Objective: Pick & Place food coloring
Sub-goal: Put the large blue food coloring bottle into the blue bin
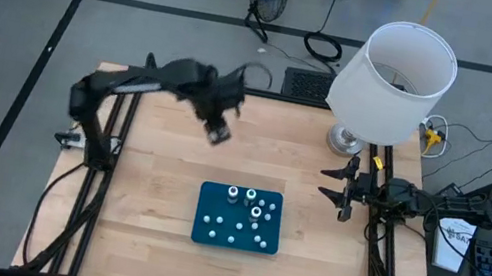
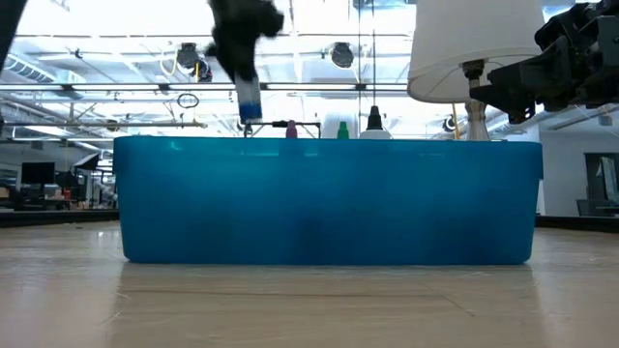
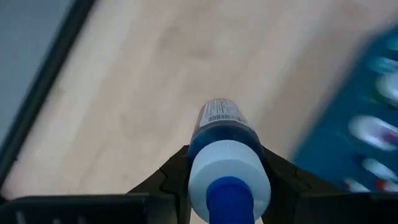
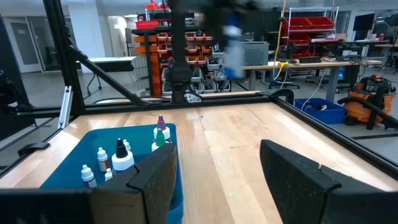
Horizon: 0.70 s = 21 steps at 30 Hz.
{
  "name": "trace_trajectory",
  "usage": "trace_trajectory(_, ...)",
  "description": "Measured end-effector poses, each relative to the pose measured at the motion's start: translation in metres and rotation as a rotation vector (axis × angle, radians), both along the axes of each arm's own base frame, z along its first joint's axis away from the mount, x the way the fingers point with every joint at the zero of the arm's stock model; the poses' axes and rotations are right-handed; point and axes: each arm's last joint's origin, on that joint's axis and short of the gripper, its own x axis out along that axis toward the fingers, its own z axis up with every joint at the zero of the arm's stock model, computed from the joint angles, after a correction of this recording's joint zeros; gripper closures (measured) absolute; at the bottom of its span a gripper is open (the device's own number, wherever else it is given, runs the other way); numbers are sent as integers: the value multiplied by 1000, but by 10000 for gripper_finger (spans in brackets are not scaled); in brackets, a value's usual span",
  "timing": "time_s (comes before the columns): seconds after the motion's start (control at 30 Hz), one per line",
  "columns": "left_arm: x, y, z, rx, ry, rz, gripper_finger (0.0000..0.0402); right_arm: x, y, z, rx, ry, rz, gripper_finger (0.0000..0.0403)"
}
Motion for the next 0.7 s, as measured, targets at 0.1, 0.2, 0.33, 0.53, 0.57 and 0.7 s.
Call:
trace_trajectory(0.1, -6, -51, 18, 23, -38, -65, 269, 0, 0, 0, 0, -1, 0, 185)
trace_trajectory(0.2, -8, -96, 24, 75, -46, -130, 269, 0, 0, 0, 0, 0, 0, 182)
trace_trajectory(0.33, -7, -146, 21, 130, -76, -188, 270, 0, 0, 0, 0, -1, 0, 182)
trace_trajectory(0.53, -1, -191, -16, 153, 8, -208, 270, 0, 0, 0, 0, -1, 0, 185)
trace_trajectory(0.57, -1, -195, -24, 156, 31, -204, 270, 0, 0, 0, 0, -4, 0, 185)
trace_trajectory(0.7, 8, -202, -62, 163, 109, -192, 270, 0, 0, 0, 0, -4, 0, 182)
